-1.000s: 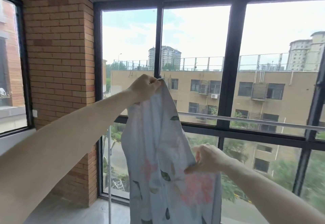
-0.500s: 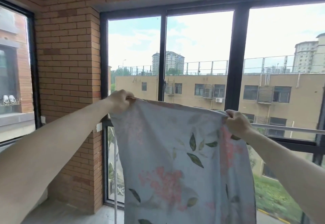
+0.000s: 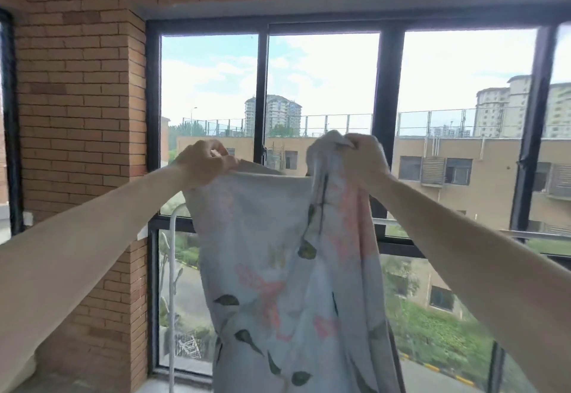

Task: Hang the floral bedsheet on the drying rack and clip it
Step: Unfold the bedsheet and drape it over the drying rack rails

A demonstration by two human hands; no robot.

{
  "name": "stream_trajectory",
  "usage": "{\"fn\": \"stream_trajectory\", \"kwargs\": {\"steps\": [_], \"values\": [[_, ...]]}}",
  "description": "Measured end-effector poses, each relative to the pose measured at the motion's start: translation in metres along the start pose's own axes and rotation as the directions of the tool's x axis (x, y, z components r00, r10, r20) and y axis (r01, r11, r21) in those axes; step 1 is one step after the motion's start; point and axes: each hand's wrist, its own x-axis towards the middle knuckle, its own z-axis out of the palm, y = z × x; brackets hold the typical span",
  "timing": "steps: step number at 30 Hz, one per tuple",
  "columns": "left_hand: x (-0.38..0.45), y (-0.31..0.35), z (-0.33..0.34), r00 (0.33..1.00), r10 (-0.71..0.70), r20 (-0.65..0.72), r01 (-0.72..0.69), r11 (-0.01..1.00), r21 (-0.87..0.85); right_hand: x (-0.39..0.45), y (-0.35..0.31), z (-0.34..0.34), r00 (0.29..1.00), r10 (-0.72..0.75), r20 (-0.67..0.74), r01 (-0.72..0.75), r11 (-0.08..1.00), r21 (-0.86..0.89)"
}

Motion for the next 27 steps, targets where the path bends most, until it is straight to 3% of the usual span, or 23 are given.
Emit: {"fn": "stream_trajectory", "kwargs": {"steps": [2, 5, 7, 10, 13, 18, 24, 27], "values": [[-0.006, 0.014, 0.000, 0.997, 0.065, 0.028, -0.064, 0.997, -0.050, 0.008, 0.011, -0.014, 0.996, 0.051, -0.073, -0.052, 0.999, -0.015], [-0.016, 0.035, 0.006, 0.979, 0.159, 0.127, -0.149, 0.985, -0.083, 0.001, 0.013, -0.009, 0.992, 0.031, 0.122, -0.016, 0.993, -0.120], [-0.021, 0.052, 0.019, 0.959, 0.228, 0.171, -0.225, 0.974, -0.035, -0.006, 0.013, 0.004, 0.984, 0.002, 0.178, 0.014, 0.996, -0.091], [-0.026, 0.071, 0.048, 0.928, 0.308, 0.211, -0.333, 0.938, 0.096, -0.010, 0.011, 0.008, 0.991, -0.002, 0.133, 0.007, 0.999, -0.042], [-0.018, 0.075, 0.072, 0.918, 0.275, 0.286, -0.312, 0.945, 0.094, -0.011, 0.008, 0.007, 0.992, -0.012, 0.126, 0.015, 1.000, -0.026], [-0.004, 0.069, 0.088, 0.865, 0.310, 0.395, -0.290, 0.951, -0.111, -0.014, 0.019, -0.006, 0.996, -0.041, 0.080, 0.044, 0.998, -0.036], [0.002, 0.063, 0.062, 0.902, 0.348, 0.255, -0.327, 0.937, -0.122, -0.020, 0.065, -0.029, 0.980, 0.004, 0.199, 0.026, 0.988, -0.151], [0.001, 0.066, 0.058, 0.897, 0.393, 0.200, -0.405, 0.914, 0.023, -0.031, 0.079, -0.026, 0.963, 0.109, 0.246, -0.063, 0.980, -0.188]]}}
